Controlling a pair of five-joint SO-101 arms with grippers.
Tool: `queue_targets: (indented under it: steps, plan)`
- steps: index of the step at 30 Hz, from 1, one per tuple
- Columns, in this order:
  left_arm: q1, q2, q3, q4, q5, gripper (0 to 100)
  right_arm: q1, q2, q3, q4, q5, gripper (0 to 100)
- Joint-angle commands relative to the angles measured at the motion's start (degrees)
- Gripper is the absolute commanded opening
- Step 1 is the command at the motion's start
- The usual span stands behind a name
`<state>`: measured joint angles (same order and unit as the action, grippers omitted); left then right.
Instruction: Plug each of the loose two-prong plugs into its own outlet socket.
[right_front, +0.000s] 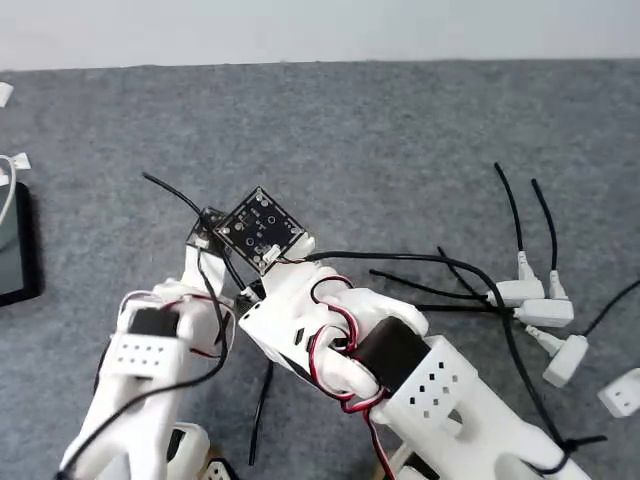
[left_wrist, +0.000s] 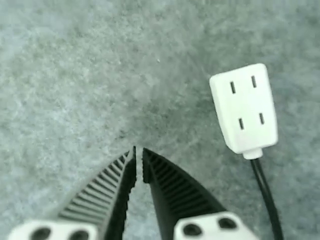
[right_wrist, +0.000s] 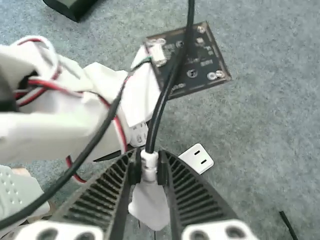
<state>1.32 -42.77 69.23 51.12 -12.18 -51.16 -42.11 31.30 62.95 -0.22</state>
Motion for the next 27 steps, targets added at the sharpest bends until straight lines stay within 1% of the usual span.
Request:
queue_targets:
  steps: [1,5,13,17,18,20,23,27]
  plan:
    - [0.18,-6.59,1.01,-0.62,-2.29,2,-0.04,0.66,-0.26,-1.10,0.88,0.8]
    - [0.18,-11.60,3.12,-0.35,-2.29,2,-0.04,0.66,-0.18,-1.10,2.29,0.8]
    - [1.67,-18.99,7.08,-0.53,-2.37,2,0.13,0.66,-0.18,-1.01,2.29,0.8]
    - [0.53,-20.84,7.78,-1.32,-2.11,2,3.21,0.66,0.26,-1.19,2.29,0.8]
    - [-0.97,-20.84,7.87,-2.46,-1.85,2,3.91,0.66,0.88,-2.07,2.20,0.8]
    - [-4.66,-20.40,8.04,-5.19,0.53,2,4.88,0.66,3.34,-4.97,2.20,0.8]
    - [-9.41,-17.76,7.78,-8.70,2.29,2,5.58,0.66,9.05,-12.97,2.29,0.8]
    - [-12.84,-10.55,4.44,-10.02,2.46,2,6.20,0.75,16.70,-24.57,2.99,0.8]
